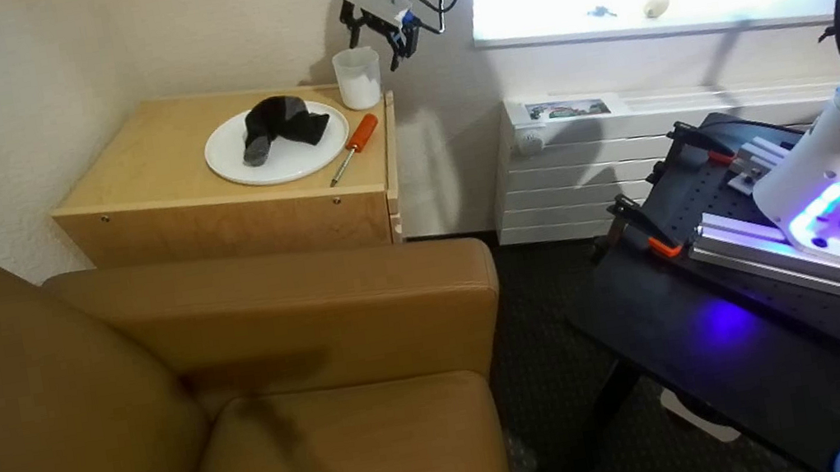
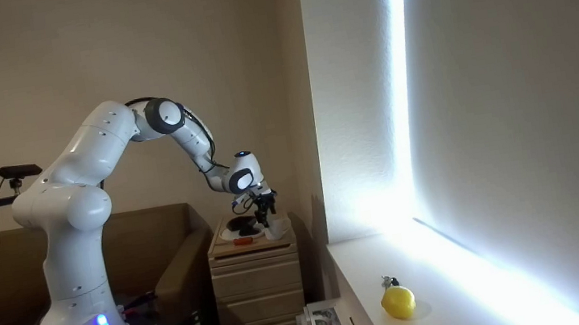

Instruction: Move the white cup to the windowsill

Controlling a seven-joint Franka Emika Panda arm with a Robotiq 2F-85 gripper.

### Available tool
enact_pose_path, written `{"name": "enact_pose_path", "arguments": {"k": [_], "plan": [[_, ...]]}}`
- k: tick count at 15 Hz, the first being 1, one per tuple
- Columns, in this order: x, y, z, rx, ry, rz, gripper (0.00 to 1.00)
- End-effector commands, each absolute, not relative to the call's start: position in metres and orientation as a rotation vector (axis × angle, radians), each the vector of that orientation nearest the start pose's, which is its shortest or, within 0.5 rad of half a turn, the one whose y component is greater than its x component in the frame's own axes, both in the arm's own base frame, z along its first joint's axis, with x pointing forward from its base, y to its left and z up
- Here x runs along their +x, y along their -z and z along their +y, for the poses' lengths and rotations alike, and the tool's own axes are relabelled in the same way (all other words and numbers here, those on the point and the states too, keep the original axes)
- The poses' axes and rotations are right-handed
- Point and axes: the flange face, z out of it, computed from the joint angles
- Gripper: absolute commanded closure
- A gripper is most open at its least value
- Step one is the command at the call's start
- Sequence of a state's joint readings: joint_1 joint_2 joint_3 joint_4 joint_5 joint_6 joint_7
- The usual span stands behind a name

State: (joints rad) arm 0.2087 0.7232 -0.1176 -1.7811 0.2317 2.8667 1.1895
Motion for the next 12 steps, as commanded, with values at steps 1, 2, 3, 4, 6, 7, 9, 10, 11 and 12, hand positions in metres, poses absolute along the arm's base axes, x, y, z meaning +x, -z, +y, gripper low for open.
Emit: {"name": "enact_pose_path", "arguments": {"k": [1, 2, 3, 4, 6, 7, 9, 10, 11, 12], "plan": [[0.682, -0.175, 0.054, -2.322, 0.255, 1.731, 0.0], [0.68, -0.17, 0.054, -2.332, 0.206, 1.737, 0.0], [0.678, -0.165, 0.053, -2.339, 0.166, 1.758, 0.0], [0.675, -0.173, 0.056, -2.34, 0.25, 1.745, 0.0], [0.674, -0.167, 0.054, -2.348, 0.209, 1.76, 0.0], [0.674, -0.166, 0.055, -2.35, 0.209, 1.75, 0.01], [0.674, -0.165, 0.058, -2.359, 0.217, 1.737, 0.26], [0.674, -0.165, 0.059, -2.362, 0.218, 1.733, 0.32], [0.674, -0.164, 0.061, -2.364, 0.218, 1.73, 0.39], [0.674, -0.164, 0.061, -2.369, 0.218, 1.726, 0.47]]}}
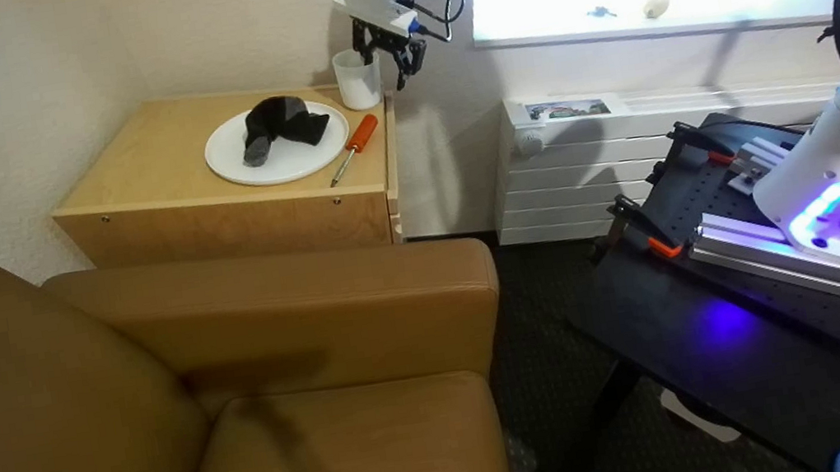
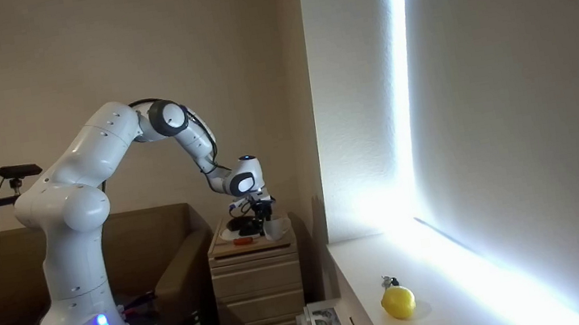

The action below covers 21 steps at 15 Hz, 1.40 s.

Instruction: Move the white cup to the windowsill

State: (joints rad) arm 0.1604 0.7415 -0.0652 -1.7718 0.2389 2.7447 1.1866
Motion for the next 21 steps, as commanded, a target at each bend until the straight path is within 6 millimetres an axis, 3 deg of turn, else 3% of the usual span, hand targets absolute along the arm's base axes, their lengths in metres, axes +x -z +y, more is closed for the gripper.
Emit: {"name": "enact_pose_path", "arguments": {"k": [1, 8, 11, 15, 17, 21], "plan": [[0.674, -0.164, 0.062, -2.37, 0.219, 1.724, 0.53], [0.675, -0.166, 0.061, -2.378, 0.226, 1.724, 0.99], [0.674, -0.169, 0.059, -2.399, 0.226, 1.719, 1.0], [0.671, -0.195, 0.053, -2.454, 0.24, 1.696, 0.99], [0.662, -0.219, 0.046, -2.509, 0.246, 1.664, 0.99], [0.617, -0.272, 0.023, -2.634, 0.048, 1.589, 0.99]]}}
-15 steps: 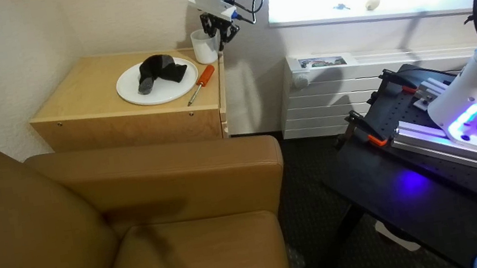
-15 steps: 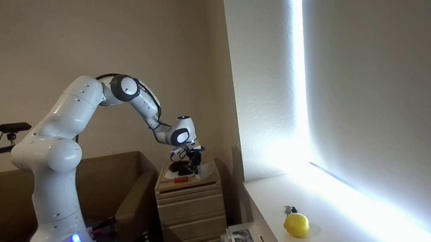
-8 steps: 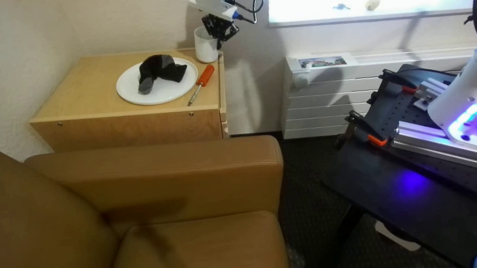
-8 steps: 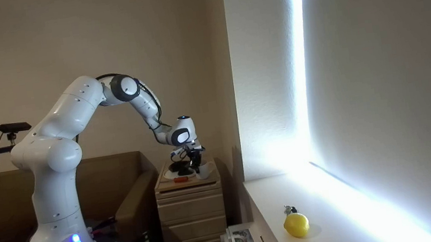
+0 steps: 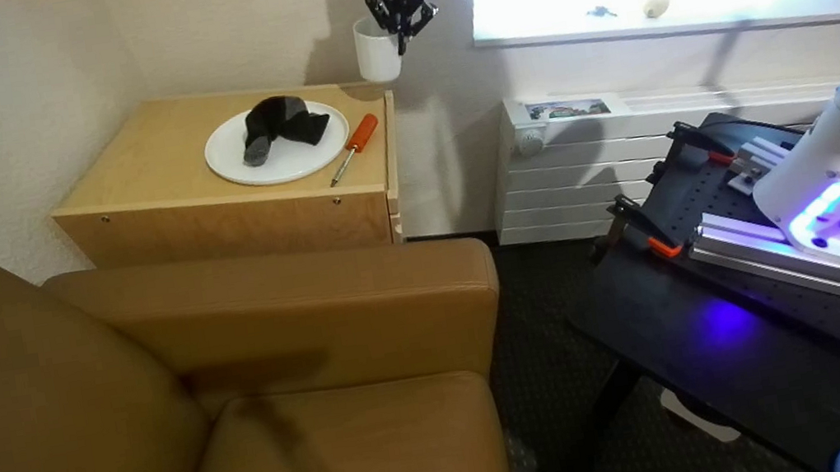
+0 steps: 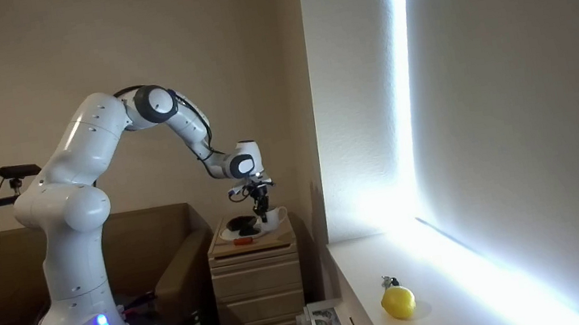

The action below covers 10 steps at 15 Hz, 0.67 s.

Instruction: Move the white cup to the windowsill

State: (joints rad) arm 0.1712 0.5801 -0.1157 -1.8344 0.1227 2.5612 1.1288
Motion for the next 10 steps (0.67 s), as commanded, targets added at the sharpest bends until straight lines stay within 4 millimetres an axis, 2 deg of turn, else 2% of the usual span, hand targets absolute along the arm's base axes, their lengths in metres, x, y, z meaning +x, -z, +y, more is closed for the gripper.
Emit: {"name": "enact_pose_path", "arguments": {"k": [1, 3, 5, 7, 10], "plan": [[0.603, -0.282, 0.015, -2.66, -0.023, 1.578, 0.99], [0.574, -0.301, -0.011, -2.672, -0.099, 1.618, 0.99], [0.549, -0.315, -0.044, -2.576, -0.114, 1.738, 0.99], [0.525, -0.322, -0.089, -2.429, -0.075, 1.892, 0.99], [0.483, -0.322, -0.161, -2.227, -0.13, 2.053, 0.99]]}}
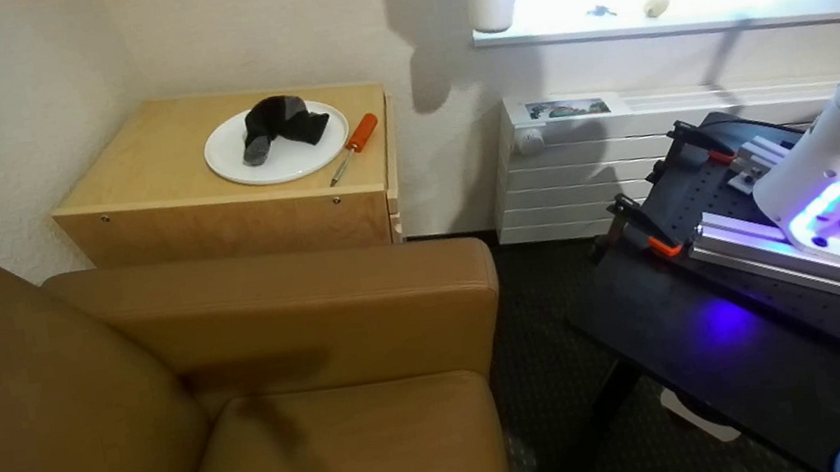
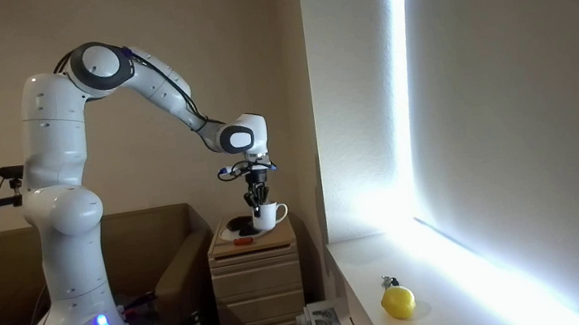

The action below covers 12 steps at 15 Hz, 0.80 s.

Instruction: Move the white cup to the windowsill

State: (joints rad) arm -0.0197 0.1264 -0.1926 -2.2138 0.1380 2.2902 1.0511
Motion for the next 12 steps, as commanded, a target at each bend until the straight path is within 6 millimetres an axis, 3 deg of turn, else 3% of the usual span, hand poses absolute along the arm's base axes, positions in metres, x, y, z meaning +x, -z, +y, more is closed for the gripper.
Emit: {"name": "enact_pose_path", "arguments": {"k": [1, 6, 7, 8, 9, 10, 12], "plan": [[0.468, -0.32, -0.186, -2.154, -0.153, 2.117, 0.99], [0.391, -0.301, -0.331, -1.781, -0.102, 2.434, 0.99], [0.389, -0.309, -0.348, -1.703, -0.052, 2.461, 0.99], [0.386, -0.318, -0.356, -1.631, 0.003, 2.471, 0.99], [0.384, -0.306, -0.343, -1.721, -0.075, 2.467, 0.99], [0.377, -0.308, -0.353, -1.697, -0.058, 2.479, 0.95], [0.378, -0.306, -0.35, -1.704, -0.068, 2.477, 0.95]]}}
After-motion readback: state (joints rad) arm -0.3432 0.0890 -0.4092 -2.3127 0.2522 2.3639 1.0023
